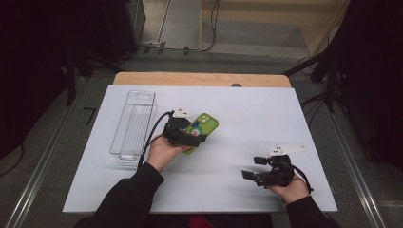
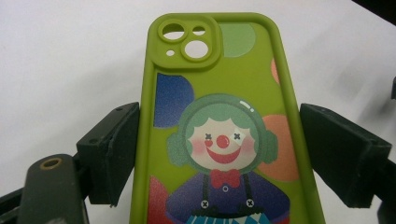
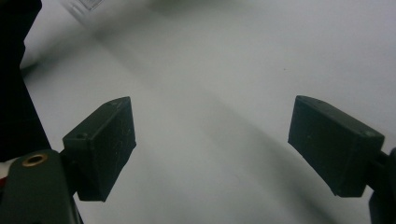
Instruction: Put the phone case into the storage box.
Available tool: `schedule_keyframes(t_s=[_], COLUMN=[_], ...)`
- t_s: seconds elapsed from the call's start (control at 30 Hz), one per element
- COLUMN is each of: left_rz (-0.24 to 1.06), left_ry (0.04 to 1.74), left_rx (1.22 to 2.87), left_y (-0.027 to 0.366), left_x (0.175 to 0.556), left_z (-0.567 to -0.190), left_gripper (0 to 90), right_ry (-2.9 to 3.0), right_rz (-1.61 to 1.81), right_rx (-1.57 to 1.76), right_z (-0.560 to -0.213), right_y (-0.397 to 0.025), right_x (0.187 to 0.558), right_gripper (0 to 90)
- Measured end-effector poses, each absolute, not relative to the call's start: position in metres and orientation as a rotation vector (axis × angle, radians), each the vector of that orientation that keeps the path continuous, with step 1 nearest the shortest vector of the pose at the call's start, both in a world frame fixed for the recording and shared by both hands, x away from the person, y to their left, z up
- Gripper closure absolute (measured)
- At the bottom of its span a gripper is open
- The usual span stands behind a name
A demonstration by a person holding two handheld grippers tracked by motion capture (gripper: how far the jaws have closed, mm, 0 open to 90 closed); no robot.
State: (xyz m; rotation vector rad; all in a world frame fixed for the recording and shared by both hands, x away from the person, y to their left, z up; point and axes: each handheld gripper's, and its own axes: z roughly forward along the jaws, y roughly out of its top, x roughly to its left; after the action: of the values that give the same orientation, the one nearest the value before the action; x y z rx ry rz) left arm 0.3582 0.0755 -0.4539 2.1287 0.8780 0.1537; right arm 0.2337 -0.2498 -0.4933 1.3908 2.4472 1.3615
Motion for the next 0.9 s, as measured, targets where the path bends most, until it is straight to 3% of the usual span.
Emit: schedule_keyframes(t_s=[0.63, 0.9], left_rz=[0.1, 0.136], left_ry=[0.921, 0.95], left_rx=[2.024, 1.959], left_y=[0.078, 0.078], left_x=[0.33, 0.323], left_z=[-0.466, -0.471], left_gripper=[16.7, 16.6], right_ry=[2.371, 2.322], right_rz=[1.461, 1.443], right_rx=[1.492, 1.51], right_z=[-0.471, -0.462], right_y=[-0.23, -0.225], right_x=[0.24, 0.246], right_gripper=[13.3, 13.4])
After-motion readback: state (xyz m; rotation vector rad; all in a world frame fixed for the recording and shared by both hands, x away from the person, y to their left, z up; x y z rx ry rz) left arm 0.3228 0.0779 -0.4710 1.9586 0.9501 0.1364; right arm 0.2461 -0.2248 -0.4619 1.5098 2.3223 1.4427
